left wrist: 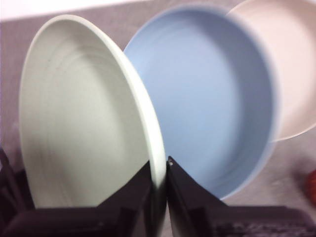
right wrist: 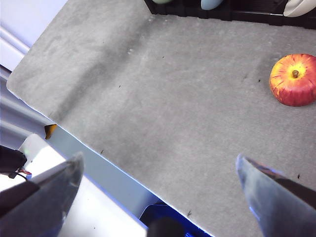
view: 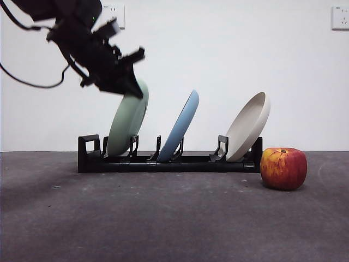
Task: Take the green plate from the plate rack,put the plate on the table,take the apple from the table,put the apple in the plate
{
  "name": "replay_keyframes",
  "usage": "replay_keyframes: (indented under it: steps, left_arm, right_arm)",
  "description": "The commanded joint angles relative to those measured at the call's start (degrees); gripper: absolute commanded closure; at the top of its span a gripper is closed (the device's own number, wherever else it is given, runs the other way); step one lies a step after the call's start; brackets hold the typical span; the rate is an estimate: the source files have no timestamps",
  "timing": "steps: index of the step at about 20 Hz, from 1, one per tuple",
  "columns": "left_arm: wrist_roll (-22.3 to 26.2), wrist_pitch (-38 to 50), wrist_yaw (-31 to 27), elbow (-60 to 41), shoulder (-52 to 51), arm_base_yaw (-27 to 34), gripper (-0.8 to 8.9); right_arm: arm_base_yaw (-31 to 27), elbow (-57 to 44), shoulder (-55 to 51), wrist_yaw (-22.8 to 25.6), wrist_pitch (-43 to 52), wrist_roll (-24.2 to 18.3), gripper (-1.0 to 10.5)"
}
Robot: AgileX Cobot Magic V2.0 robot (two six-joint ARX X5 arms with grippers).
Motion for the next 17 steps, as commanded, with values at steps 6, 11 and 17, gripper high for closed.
replay_keyframes:
  steps: [6,11,17]
  left_arm:
    - [1.1,-5.7,1.4,-0.2,-11.8,-0.8,8.22]
    - [14.2,-22.8,-4.4,-0.2,-24.0,-6.7,8.21]
    - [22.1,-41.2,-24.5,-0.3,-28.7,-22.3,8.19]
  right_arm:
    - [0.1,0.1,0.0,-0.1,0.2,0.2,2.6]
    - [0.1,0.1,0.0,-0.1,0.3,0.2,2.6]
    - [0.1,0.1,0.0,-0.1,0.3,0.2,2.6]
